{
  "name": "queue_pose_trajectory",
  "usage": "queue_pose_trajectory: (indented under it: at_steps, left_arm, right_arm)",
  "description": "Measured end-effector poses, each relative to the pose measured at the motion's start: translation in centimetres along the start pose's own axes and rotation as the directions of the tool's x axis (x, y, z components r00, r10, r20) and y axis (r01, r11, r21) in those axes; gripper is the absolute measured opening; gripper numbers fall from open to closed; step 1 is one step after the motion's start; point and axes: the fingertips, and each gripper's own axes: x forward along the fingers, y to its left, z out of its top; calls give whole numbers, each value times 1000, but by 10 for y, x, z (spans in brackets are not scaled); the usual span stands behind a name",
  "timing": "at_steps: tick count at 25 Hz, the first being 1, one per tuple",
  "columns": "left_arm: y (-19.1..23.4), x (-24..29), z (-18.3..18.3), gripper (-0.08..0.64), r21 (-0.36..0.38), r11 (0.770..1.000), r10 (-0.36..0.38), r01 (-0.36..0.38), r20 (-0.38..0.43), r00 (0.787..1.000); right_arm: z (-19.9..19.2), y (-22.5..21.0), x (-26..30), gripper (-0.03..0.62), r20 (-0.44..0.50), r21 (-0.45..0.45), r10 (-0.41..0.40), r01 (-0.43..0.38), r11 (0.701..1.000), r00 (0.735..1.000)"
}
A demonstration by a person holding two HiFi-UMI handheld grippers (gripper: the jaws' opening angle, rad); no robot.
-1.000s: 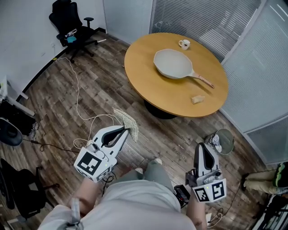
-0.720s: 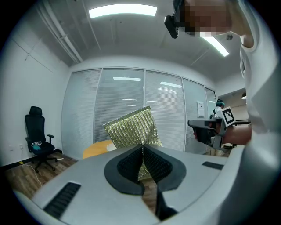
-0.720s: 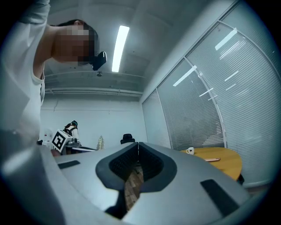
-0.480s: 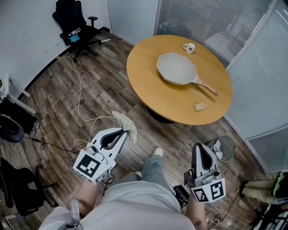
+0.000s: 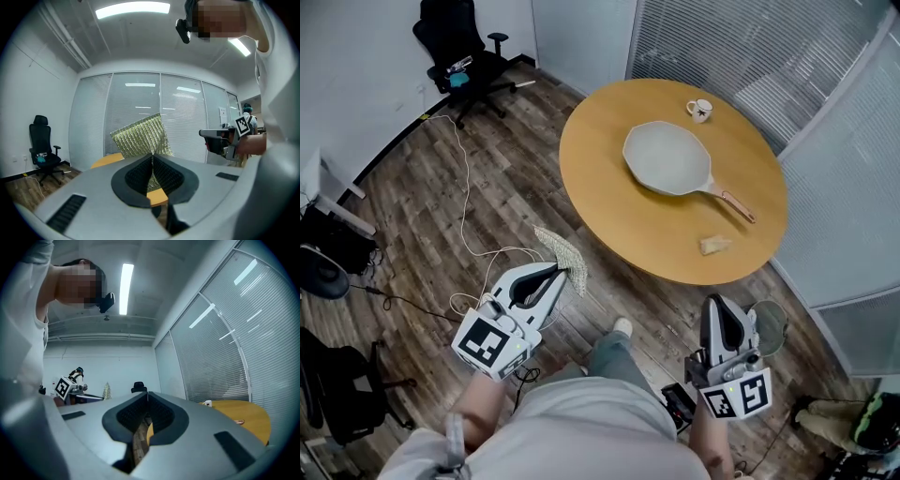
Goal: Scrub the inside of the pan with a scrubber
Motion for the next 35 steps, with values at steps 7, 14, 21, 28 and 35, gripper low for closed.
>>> queue_pose_trajectory:
  at_steps: [7,14,21,28,35]
  left_arm:
    - [8,56,16,17,4,1000,12,-12,12,1000]
    - [9,98,21,17,-5,1000,27,-27,13,1000]
    - [17,123,26,17,-2,998,68,-68,13,998]
    - [23,147,34,17,9,994,107,-107,20,994]
    - [22,166,37,17,0,990,139,-139,18,990]
  right_arm:
    - [8,-51,30,20,6,0,28,-28,1000,1000]
    - [8,-97,47,20,-4,10,44,-44,999,999]
    - [9,-125,71,20,-1,24,90,-90,996,996]
    - [14,-150,90,20,16,25,125,-126,992,992]
    - [17,-176,101,20,18,34,152,-153,988,988]
